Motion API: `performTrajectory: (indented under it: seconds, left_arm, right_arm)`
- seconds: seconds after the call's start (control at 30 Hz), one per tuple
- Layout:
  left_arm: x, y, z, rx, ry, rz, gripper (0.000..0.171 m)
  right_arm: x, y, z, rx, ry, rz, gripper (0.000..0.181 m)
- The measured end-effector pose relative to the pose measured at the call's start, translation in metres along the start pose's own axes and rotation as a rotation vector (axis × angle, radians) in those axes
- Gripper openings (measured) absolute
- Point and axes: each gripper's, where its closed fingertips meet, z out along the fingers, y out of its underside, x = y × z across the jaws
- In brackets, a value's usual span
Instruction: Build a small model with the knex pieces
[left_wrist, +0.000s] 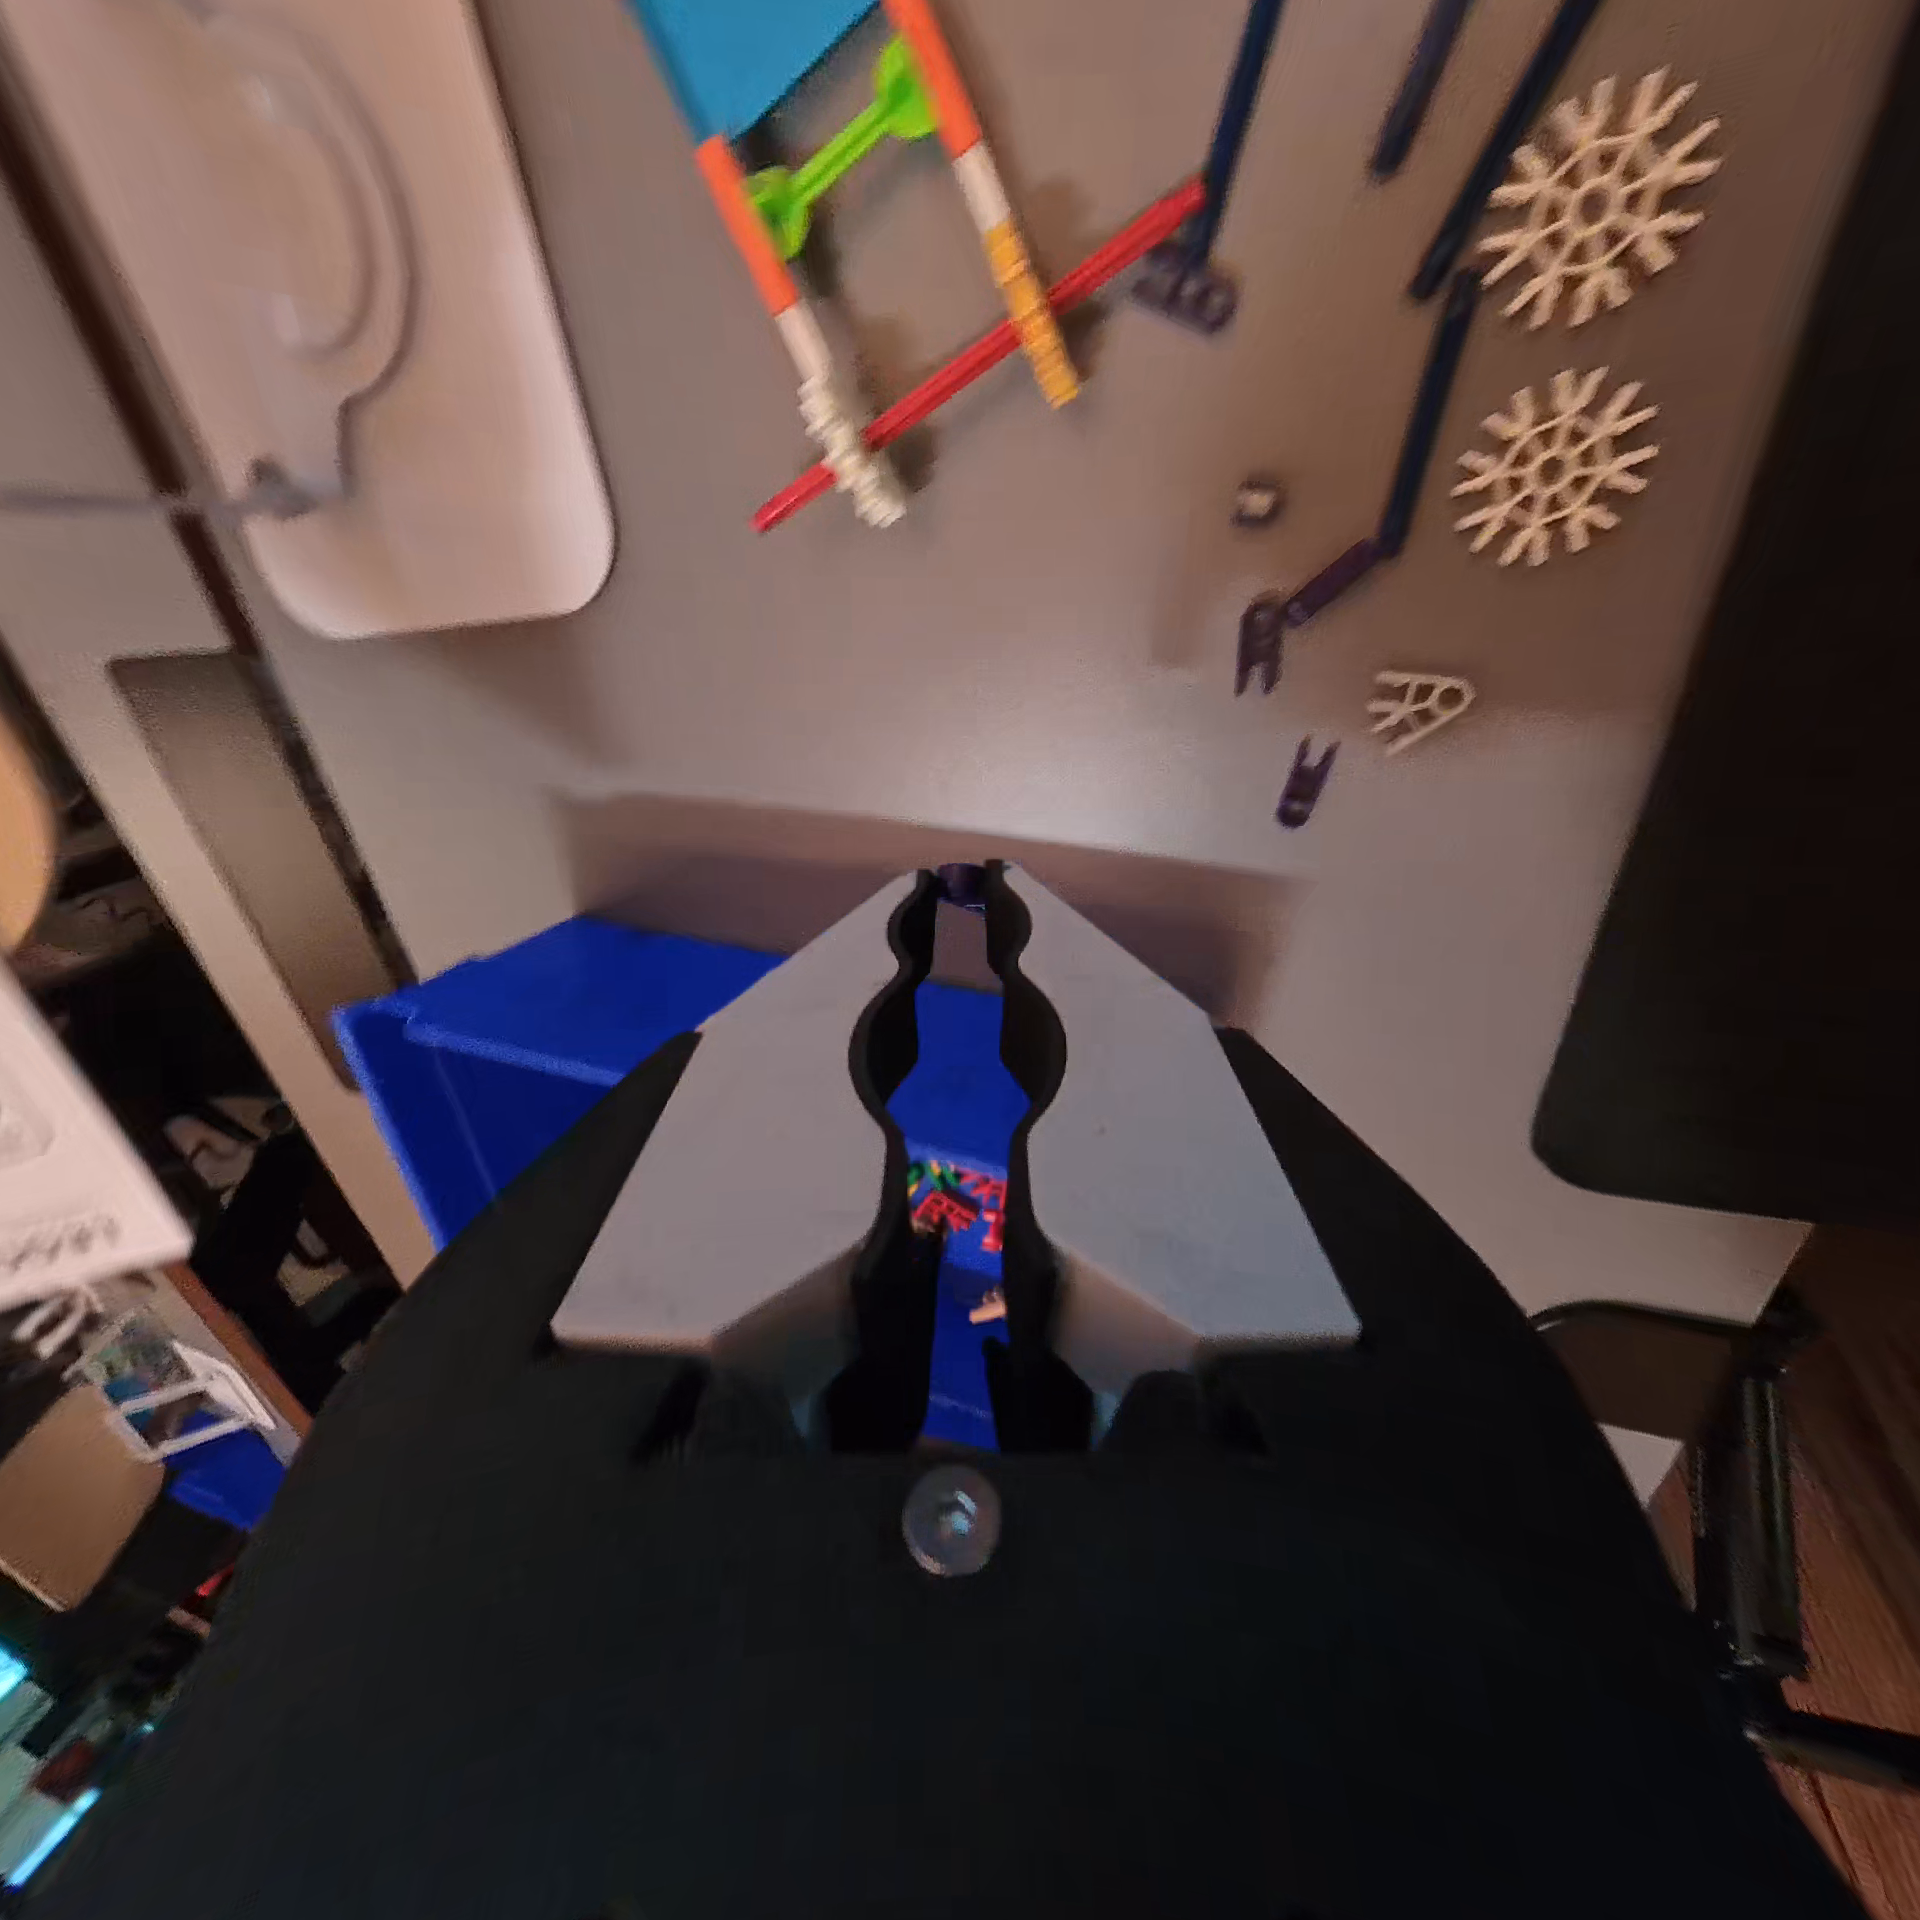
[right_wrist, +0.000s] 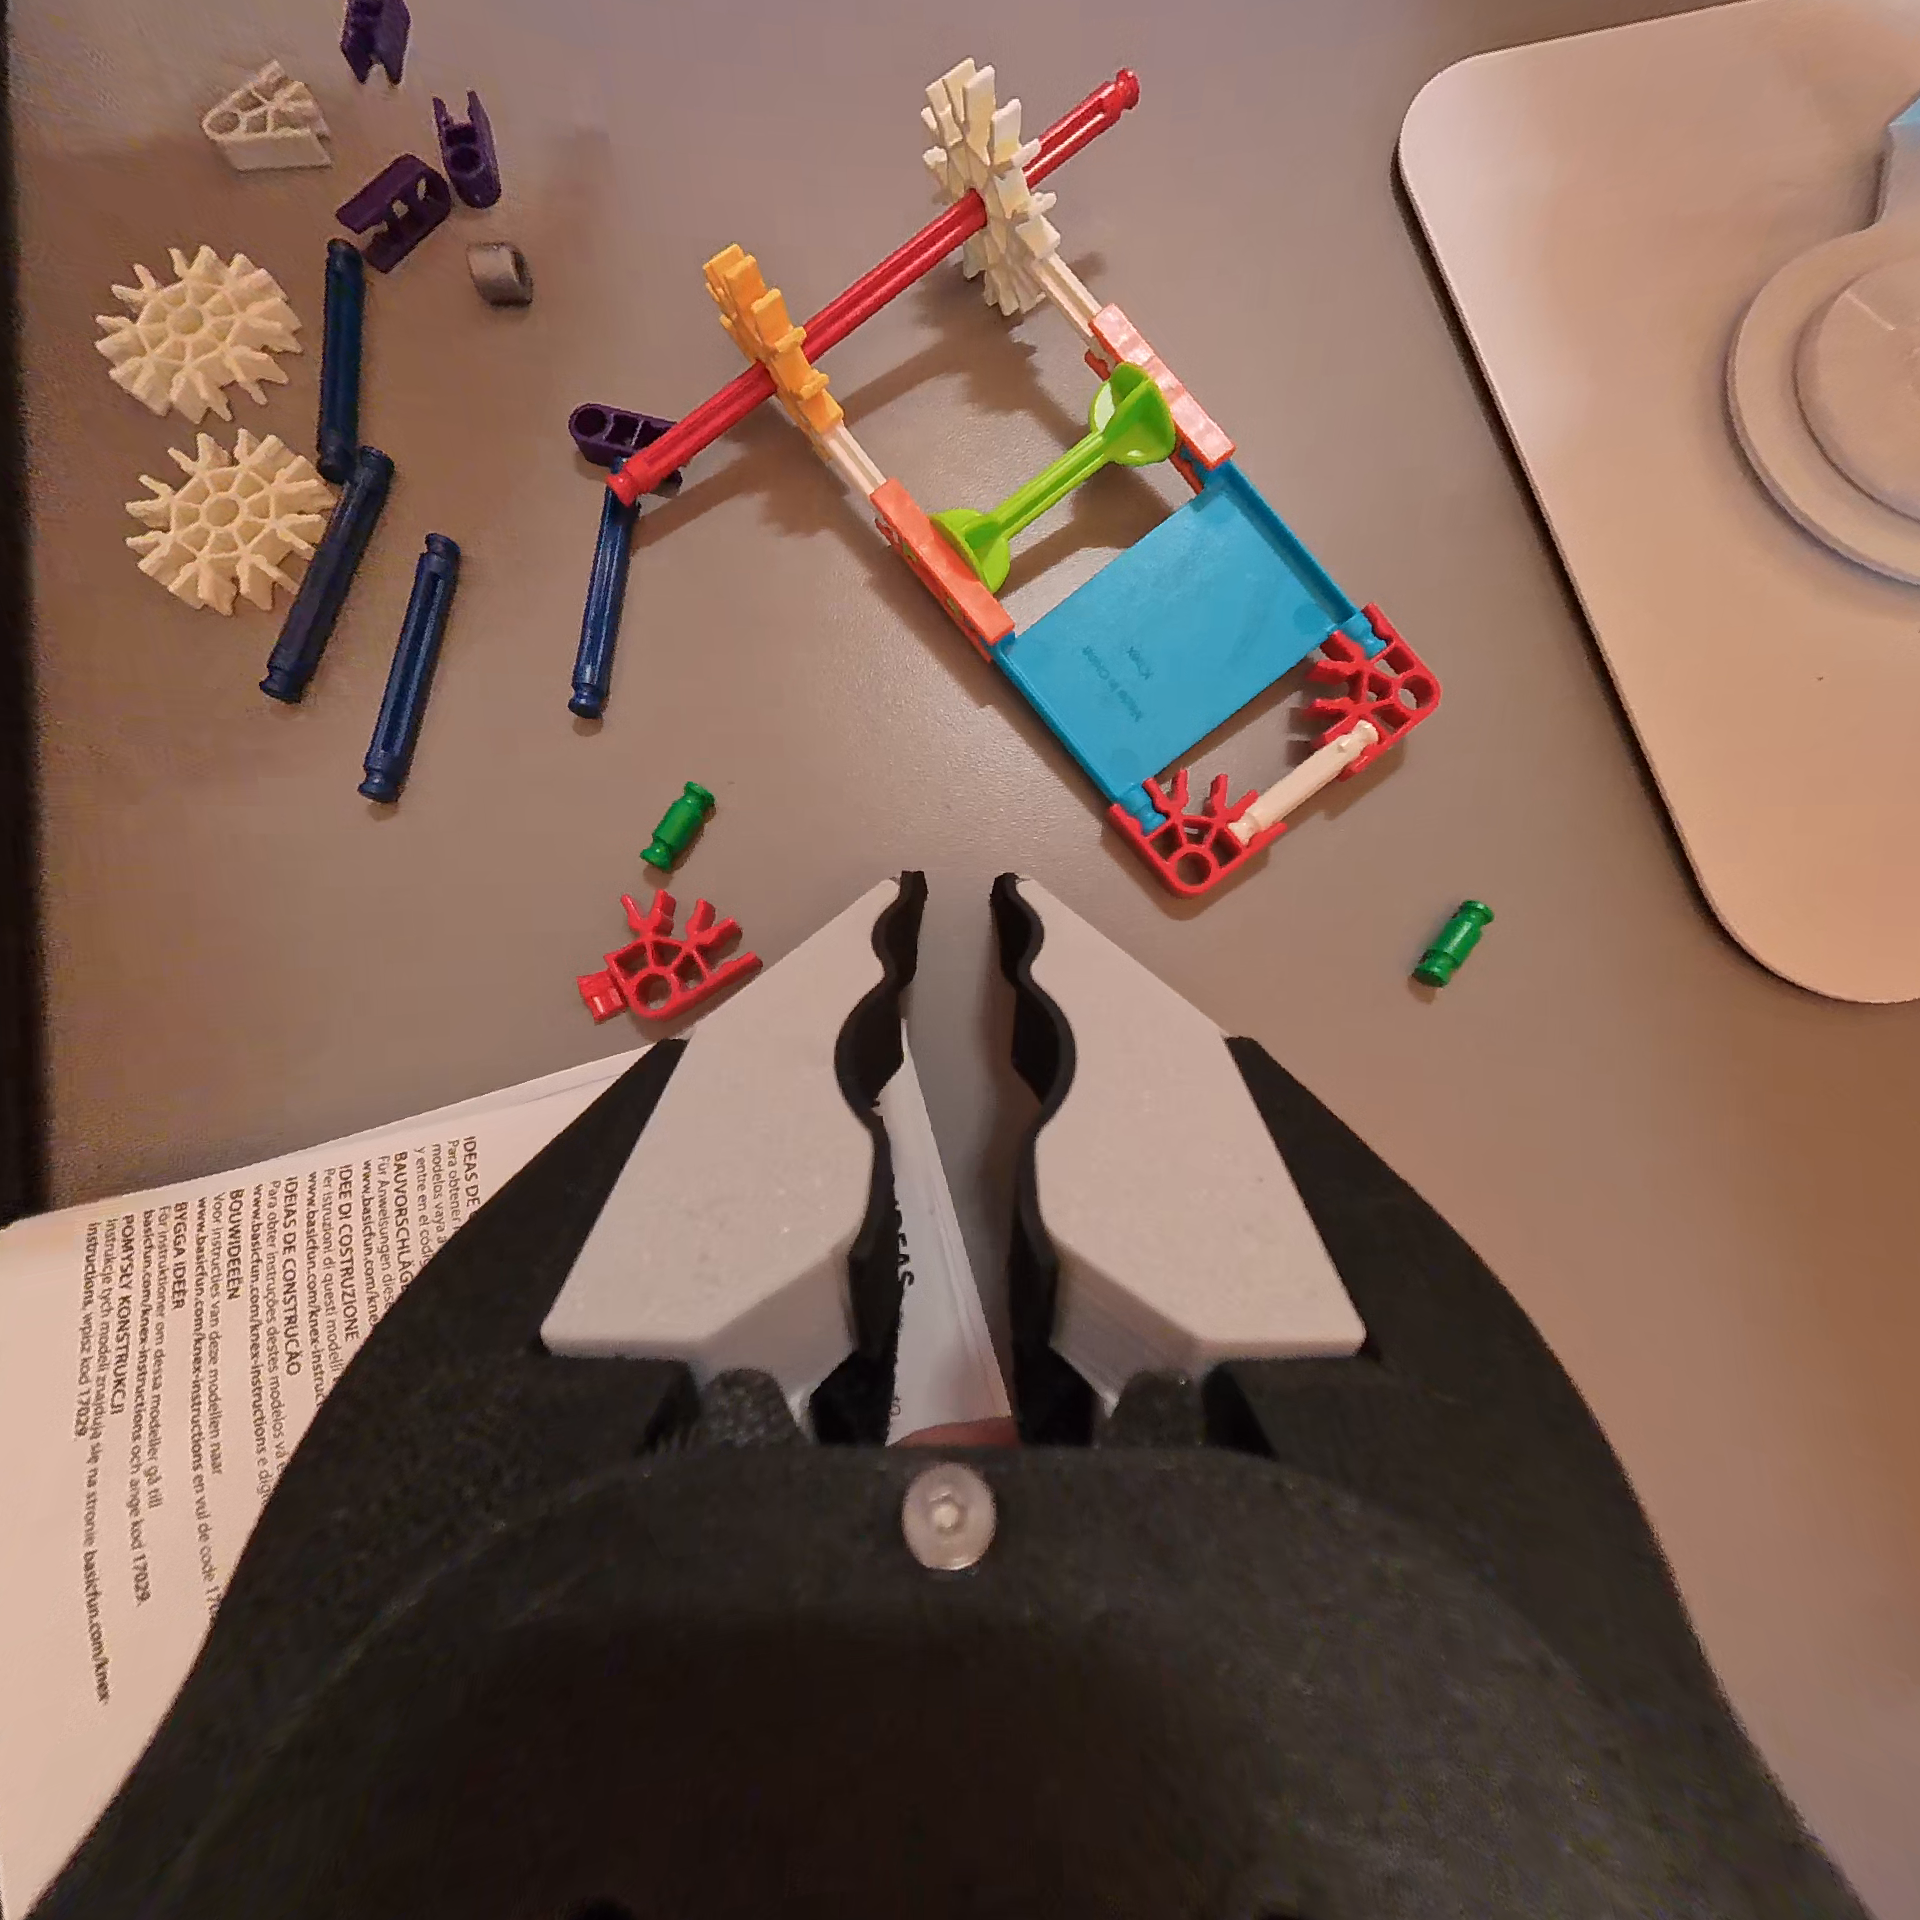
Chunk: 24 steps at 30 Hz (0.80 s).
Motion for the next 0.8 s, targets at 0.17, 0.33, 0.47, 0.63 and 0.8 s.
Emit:
performTrajectory:
  seconds: [0.17, 0.33, 0.47, 0.63, 0.8]
  left_arm:
    - [0.017, -0.025, 0.054, -0.081, 0.098, 0.064, 0.007]
    - [0.028, -0.038, 0.093, -0.1, 0.182, 0.053, 0.007]
    - [0.026, -0.05, 0.103, -0.051, 0.161, 0.015, 0.018]
    - [0.018, -0.043, 0.083, 0.038, 0.106, -0.096, 0.02]
    - [0.038, -0.032, 0.092, 0.059, 0.08, -0.153, 0.021]
  right_arm:
    - [0.0, 0.0, 0.0, -0.002, -0.001, -0.003, 0.013]
    - [-0.002, 0.0, 0.0, -0.007, -0.002, -0.013, 0.013]
    - [-0.003, 0.0, -0.001, -0.01, -0.006, -0.022, 0.014]
    - [-0.003, 0.0, 0.0, -0.015, 0.002, -0.032, 0.014]
    - [-0.001, -0.008, -0.002, 0.015, 0.03, -0.043, 0.015]
